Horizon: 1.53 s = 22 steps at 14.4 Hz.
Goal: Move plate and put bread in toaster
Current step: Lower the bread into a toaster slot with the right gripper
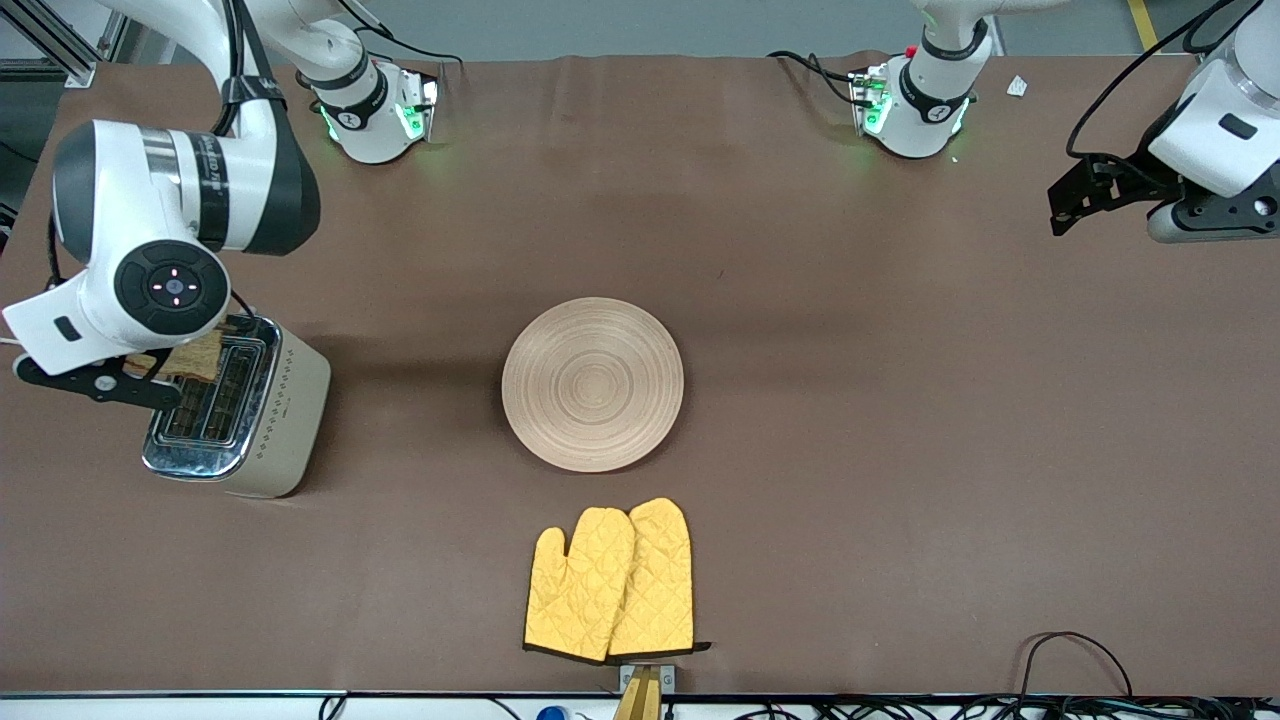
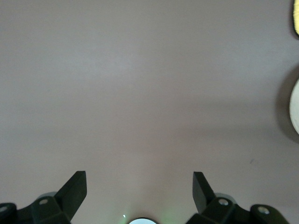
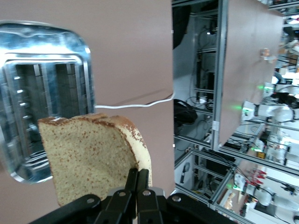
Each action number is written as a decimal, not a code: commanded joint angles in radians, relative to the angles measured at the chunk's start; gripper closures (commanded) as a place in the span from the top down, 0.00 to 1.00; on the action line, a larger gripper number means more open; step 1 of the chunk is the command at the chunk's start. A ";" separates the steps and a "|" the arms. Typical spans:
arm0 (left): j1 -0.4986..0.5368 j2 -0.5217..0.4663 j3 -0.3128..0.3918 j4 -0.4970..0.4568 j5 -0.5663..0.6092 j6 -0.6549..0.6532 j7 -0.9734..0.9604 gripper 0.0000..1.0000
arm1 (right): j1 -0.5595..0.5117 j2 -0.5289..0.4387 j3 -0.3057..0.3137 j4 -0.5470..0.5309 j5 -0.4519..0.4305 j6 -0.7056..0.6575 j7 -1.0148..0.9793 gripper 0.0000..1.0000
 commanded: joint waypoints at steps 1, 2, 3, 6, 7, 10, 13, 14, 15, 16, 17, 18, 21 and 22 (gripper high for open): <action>0.003 -0.014 0.006 -0.015 -0.051 0.013 0.058 1.00 | -0.023 0.036 0.014 -0.009 -0.079 0.019 0.048 0.00; 0.005 -0.006 0.007 -0.014 -0.053 0.013 0.090 1.00 | -0.026 0.051 0.014 -0.011 -0.093 0.024 0.060 0.00; 0.000 -0.004 0.007 -0.006 -0.053 0.013 0.084 1.00 | -0.027 0.060 0.014 -0.016 -0.112 0.038 0.068 0.00; -0.001 -0.003 0.006 -0.004 -0.036 0.013 0.081 1.00 | -0.033 0.085 0.014 -0.043 -0.148 0.081 0.122 0.00; 0.002 -0.003 0.007 -0.006 -0.036 0.013 0.081 1.00 | -0.032 0.094 0.014 -0.046 -0.151 0.084 0.142 0.00; 0.005 -0.001 0.007 -0.008 -0.036 0.013 0.081 1.00 | -0.032 0.103 0.014 -0.048 -0.154 0.092 0.160 0.00; 0.006 -0.001 0.007 -0.011 -0.036 0.013 0.083 1.00 | -0.015 0.103 0.015 -0.048 -0.154 0.090 0.192 0.00; 0.006 -0.001 0.007 -0.011 -0.036 0.013 0.083 1.00 | -0.009 0.106 0.017 -0.046 -0.154 0.090 0.198 0.00; 0.006 -0.001 0.007 -0.009 -0.036 0.013 0.083 1.00 | 0.002 0.114 0.017 -0.048 -0.154 0.087 0.230 0.00; 0.006 0.000 0.007 -0.011 -0.036 0.014 0.083 1.00 | 0.020 0.120 0.018 -0.048 -0.153 0.082 0.267 0.00; 0.006 0.002 0.007 -0.011 -0.036 0.014 0.083 1.00 | 0.039 0.123 0.018 -0.057 -0.153 0.082 0.286 0.00; 0.005 0.003 0.007 -0.009 -0.036 0.014 0.083 1.00 | 0.042 0.123 0.018 -0.062 -0.153 0.085 0.298 0.00; 0.005 0.003 0.007 -0.012 -0.036 0.014 0.083 1.00 | 0.037 0.148 0.018 -0.057 -0.154 0.099 0.314 0.00; 0.005 0.003 0.007 -0.012 -0.038 0.014 0.081 1.00 | 0.039 0.151 0.018 -0.057 -0.154 0.108 0.323 0.00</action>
